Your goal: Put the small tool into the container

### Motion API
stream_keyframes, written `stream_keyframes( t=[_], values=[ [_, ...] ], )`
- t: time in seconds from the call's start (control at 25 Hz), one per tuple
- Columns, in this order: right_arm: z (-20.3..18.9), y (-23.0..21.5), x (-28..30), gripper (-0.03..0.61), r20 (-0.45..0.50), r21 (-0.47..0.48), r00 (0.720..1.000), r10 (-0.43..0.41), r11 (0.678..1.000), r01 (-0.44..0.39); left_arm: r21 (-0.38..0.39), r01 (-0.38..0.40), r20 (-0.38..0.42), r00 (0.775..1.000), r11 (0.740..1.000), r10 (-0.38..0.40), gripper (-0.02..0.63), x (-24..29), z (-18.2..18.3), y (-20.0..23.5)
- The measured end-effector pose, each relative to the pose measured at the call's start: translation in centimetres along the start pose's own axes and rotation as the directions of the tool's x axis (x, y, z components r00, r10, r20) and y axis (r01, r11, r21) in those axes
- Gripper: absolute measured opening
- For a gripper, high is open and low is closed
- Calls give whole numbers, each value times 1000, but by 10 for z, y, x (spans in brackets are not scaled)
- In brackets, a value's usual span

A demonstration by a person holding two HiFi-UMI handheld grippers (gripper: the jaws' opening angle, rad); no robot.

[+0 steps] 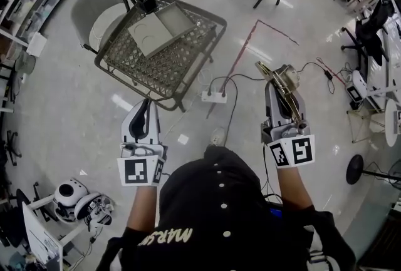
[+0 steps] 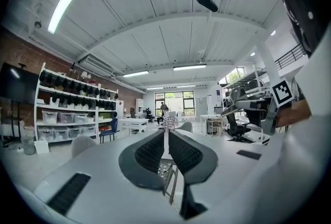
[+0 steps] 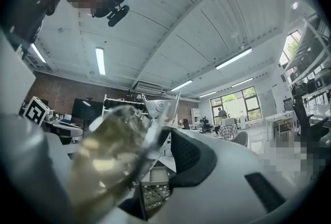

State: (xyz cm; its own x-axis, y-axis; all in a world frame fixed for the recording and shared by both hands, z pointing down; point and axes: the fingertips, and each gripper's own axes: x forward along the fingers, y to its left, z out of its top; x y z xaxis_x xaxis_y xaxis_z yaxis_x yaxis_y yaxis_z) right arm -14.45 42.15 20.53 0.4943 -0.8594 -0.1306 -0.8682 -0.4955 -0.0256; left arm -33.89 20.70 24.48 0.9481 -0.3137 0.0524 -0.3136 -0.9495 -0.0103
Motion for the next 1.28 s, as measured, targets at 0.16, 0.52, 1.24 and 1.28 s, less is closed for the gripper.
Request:
stream_keyframes(
  t=[0.16, 0.52, 1.24, 1.28],
  values=[
    [-2, -23, 23, 103, 3, 8, 1000, 17, 1000, -17, 5, -27, 0, 1000, 1000, 27, 46, 27, 4, 0],
    [-12, -60, 62, 103, 2, 14, 997, 74, 997, -74, 12, -100, 0, 995, 995, 100, 46, 70, 7, -2],
    [-27, -91, 107, 103, -7, 6, 993, 116, 993, -116, -19, -137, -12, 991, 990, 137, 46, 115, -10, 0],
    [-27, -93, 111, 103, -8, 6, 993, 117, 993, -117, -21, -141, -10, 990, 990, 141, 46, 119, -10, 2]
  ],
)
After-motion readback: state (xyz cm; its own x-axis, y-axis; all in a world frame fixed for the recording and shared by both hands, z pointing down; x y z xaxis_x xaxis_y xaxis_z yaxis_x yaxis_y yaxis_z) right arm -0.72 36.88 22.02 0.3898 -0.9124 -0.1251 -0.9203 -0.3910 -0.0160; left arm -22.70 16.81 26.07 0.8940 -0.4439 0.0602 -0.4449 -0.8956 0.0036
